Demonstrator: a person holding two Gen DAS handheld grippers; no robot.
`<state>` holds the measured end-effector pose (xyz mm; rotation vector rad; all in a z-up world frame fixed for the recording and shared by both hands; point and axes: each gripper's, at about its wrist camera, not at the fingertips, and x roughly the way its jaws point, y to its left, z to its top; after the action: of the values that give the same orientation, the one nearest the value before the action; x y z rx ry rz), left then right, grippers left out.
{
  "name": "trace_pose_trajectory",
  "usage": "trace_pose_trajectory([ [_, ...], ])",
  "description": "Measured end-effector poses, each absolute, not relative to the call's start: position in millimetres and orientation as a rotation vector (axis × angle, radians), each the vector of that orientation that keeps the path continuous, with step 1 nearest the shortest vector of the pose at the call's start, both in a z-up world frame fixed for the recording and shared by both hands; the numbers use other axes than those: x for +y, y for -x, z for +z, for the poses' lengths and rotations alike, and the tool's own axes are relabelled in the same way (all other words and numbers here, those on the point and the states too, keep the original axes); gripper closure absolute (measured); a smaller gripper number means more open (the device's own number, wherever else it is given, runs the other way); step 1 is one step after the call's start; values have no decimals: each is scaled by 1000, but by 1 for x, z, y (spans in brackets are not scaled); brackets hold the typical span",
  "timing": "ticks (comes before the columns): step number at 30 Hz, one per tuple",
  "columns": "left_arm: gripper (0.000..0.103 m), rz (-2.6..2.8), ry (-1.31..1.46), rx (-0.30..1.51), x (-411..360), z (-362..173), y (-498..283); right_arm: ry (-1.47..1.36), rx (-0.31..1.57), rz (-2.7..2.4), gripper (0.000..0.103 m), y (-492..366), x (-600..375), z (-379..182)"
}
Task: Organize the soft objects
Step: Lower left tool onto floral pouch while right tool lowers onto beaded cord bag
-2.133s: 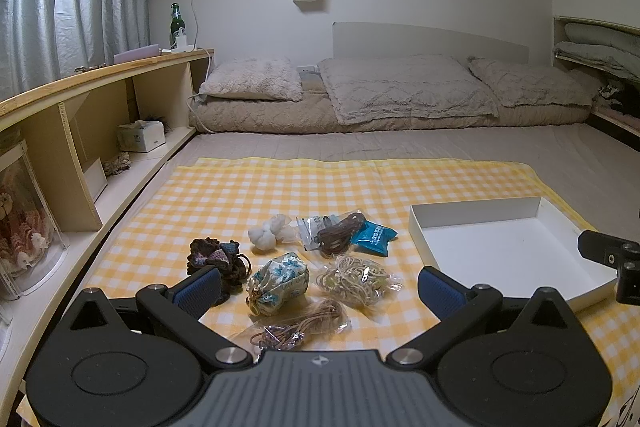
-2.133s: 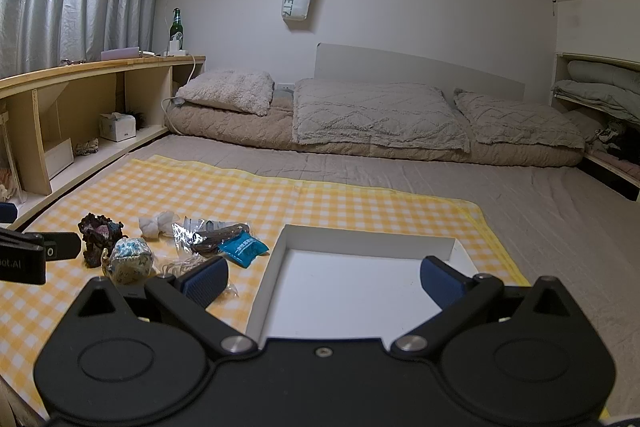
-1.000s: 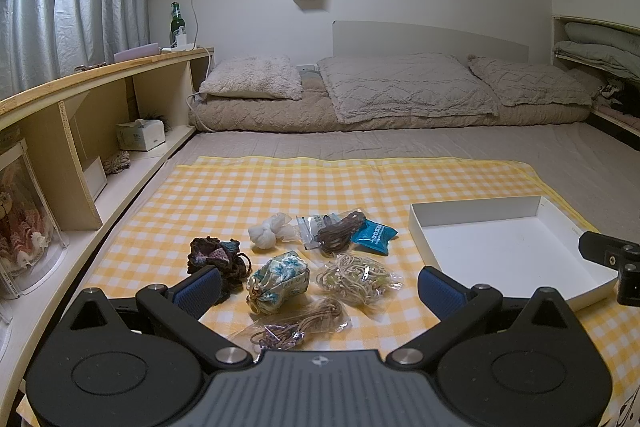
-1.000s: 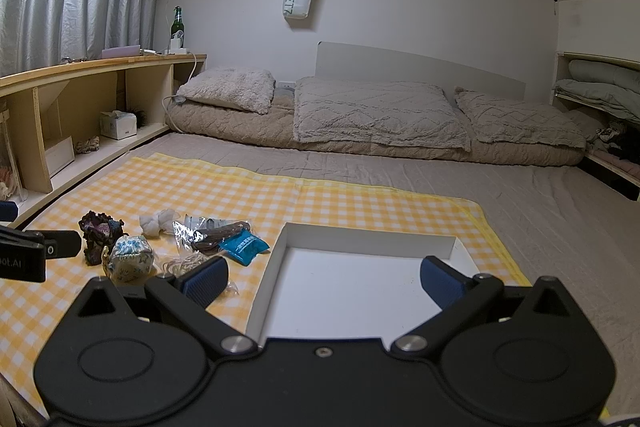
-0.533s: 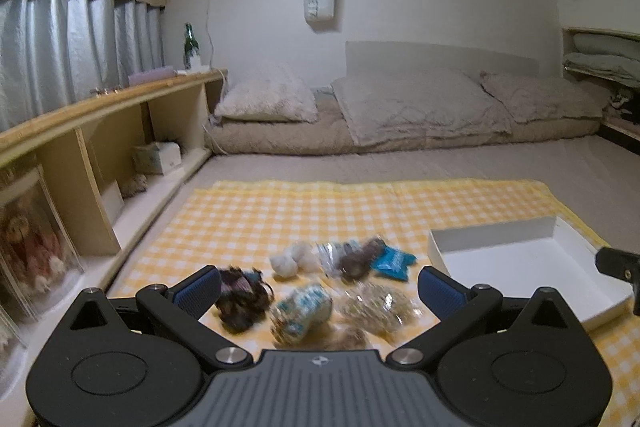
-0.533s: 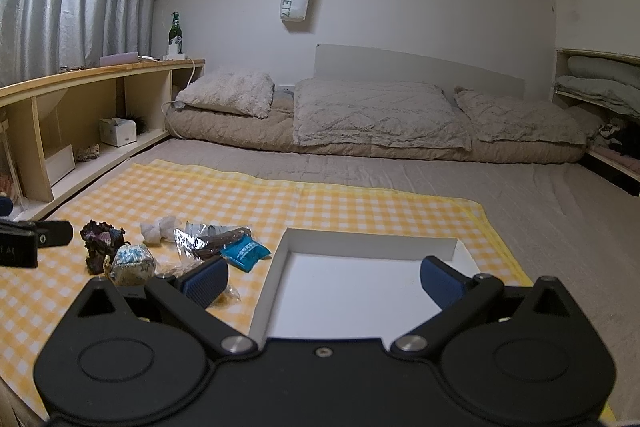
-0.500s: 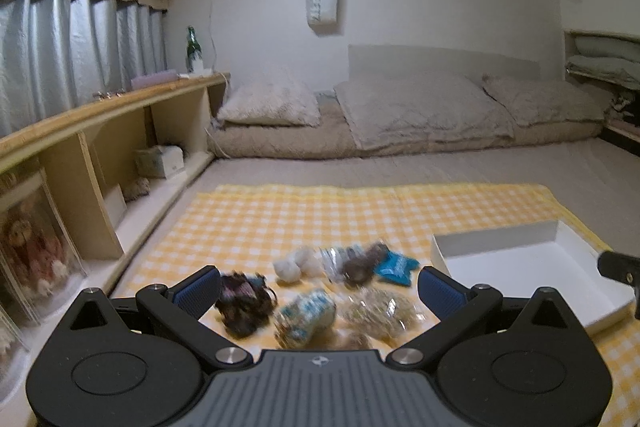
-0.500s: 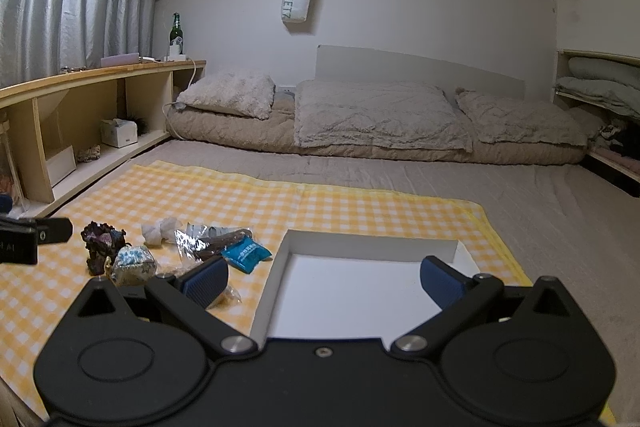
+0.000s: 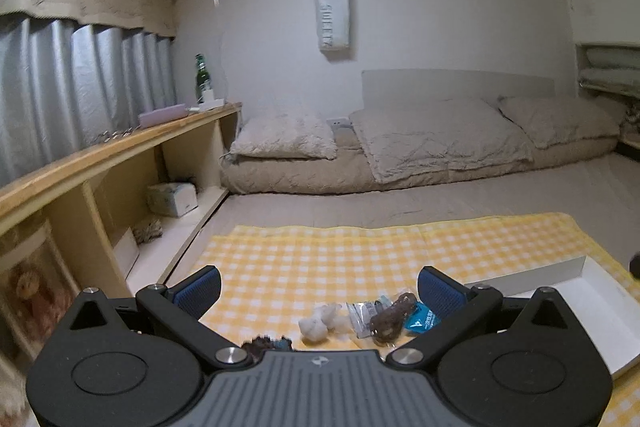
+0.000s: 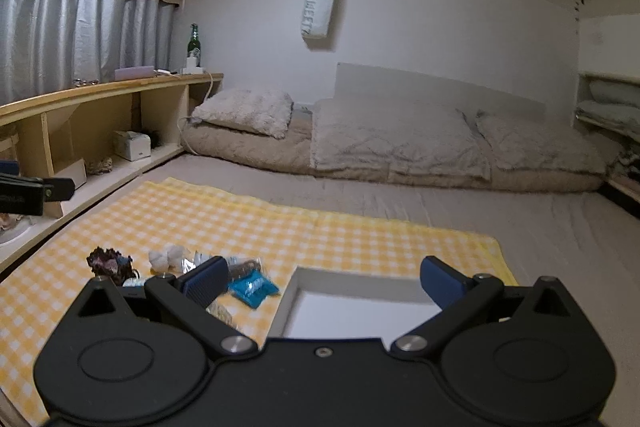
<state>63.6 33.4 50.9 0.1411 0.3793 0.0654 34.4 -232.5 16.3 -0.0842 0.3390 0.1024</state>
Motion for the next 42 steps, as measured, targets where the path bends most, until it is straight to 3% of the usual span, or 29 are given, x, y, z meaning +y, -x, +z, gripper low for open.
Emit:
trace_pose_trajectory([
  [14, 0, 1, -241, 538, 57, 4, -124, 187, 320, 218, 0, -119, -202, 49],
  [26, 0, -87, -66, 811, 95, -47, -174, 190, 547, 406, 12, -199, -170, -34],
  [42, 5, -181, 189, 1043, 113, -106, -234, 334, 752, 630, 13, -243, -117, -113],
])
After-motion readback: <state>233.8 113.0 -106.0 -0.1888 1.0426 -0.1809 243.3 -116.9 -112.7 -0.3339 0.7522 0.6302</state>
